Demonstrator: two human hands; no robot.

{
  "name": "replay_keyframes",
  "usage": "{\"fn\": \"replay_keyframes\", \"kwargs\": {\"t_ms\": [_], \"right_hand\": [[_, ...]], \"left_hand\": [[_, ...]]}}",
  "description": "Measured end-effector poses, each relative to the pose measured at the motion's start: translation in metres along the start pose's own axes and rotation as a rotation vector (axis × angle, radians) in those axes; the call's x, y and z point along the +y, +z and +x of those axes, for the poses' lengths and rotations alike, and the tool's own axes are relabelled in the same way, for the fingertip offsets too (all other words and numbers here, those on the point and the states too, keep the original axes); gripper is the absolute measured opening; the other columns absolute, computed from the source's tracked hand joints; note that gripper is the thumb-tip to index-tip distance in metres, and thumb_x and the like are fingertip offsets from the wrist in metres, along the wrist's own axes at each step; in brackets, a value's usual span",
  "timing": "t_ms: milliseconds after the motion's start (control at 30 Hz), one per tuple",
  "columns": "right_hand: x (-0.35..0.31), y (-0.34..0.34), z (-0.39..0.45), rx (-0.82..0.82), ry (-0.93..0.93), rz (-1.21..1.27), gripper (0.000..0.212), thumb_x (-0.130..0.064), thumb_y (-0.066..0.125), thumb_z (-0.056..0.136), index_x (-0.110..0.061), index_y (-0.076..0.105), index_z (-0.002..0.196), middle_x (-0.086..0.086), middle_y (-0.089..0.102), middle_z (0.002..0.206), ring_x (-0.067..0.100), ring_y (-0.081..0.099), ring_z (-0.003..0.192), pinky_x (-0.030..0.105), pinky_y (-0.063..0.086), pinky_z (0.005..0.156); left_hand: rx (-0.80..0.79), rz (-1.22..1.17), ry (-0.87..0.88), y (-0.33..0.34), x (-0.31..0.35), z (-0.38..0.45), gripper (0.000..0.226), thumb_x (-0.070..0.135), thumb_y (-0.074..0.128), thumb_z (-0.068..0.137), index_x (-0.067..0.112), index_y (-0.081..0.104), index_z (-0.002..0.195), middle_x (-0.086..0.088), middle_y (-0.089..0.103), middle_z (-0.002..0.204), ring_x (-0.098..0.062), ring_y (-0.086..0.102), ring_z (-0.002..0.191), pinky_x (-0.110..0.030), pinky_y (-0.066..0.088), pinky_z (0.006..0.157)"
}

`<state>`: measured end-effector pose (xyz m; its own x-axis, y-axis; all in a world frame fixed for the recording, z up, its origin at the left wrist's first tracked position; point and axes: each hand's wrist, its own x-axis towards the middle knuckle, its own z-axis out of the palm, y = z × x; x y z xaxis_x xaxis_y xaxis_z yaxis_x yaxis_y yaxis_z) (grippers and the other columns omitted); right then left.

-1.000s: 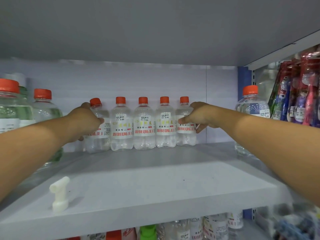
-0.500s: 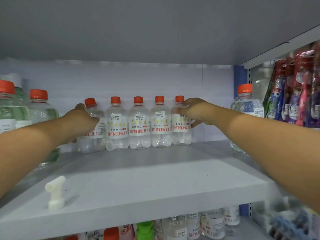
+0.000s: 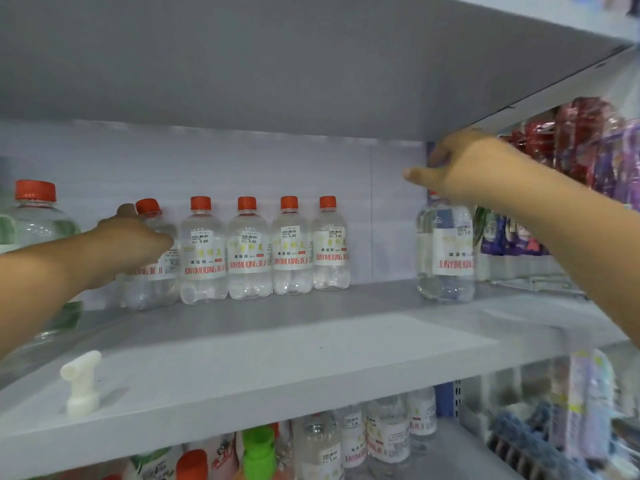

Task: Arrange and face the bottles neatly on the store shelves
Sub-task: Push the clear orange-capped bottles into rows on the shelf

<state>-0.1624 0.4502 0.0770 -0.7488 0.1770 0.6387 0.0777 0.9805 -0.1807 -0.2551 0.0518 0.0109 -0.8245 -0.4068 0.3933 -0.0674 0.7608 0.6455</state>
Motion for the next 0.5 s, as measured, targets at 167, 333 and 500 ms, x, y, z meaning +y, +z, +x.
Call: {"fn": "replay_keyframes", "kwargs": {"t_ms": [167,333,500], "right_hand": [[0.032,0.019,-0.028,-0.327,0.152,0.217,0.068,-0.063,0.065,0.087,-0.01,0.058,0.129,0.019,0.068,0.119,0.032,0.071,0.086,0.045,0.063,0.075],[0.037,0.044,-0.006,-0.465,0.142,0.494,0.048,-0.033,0.082,0.085,-0.015,0.06,0.123,0.016,0.077,0.101,0.035,0.077,0.086,0.055,0.064,0.073],[0.004,0.078,0.021,-0.51,0.117,0.472,0.065,-0.044,0.077,0.088,-0.008,0.042,0.13,0.018,0.069,0.108,0.037,0.075,0.087,0.052,0.064,0.076]], "left_hand": [[-0.027,0.021,-0.03,-0.002,0.002,0.001,0.082,0.037,0.066,0.093,0.02,0.016,0.156,-0.02,0.05,0.13,-0.04,0.05,0.11,-0.046,0.048,0.074],[-0.07,0.008,-0.051,0.002,0.005,-0.01,0.079,0.026,0.064,0.096,0.013,0.013,0.156,-0.017,0.053,0.104,-0.04,0.054,0.097,-0.048,0.055,0.072],[-0.037,-0.006,-0.06,0.008,0.001,-0.012,0.075,0.015,0.06,0.096,0.003,0.013,0.154,-0.02,0.057,0.104,-0.037,0.057,0.089,-0.051,0.057,0.076]]}}
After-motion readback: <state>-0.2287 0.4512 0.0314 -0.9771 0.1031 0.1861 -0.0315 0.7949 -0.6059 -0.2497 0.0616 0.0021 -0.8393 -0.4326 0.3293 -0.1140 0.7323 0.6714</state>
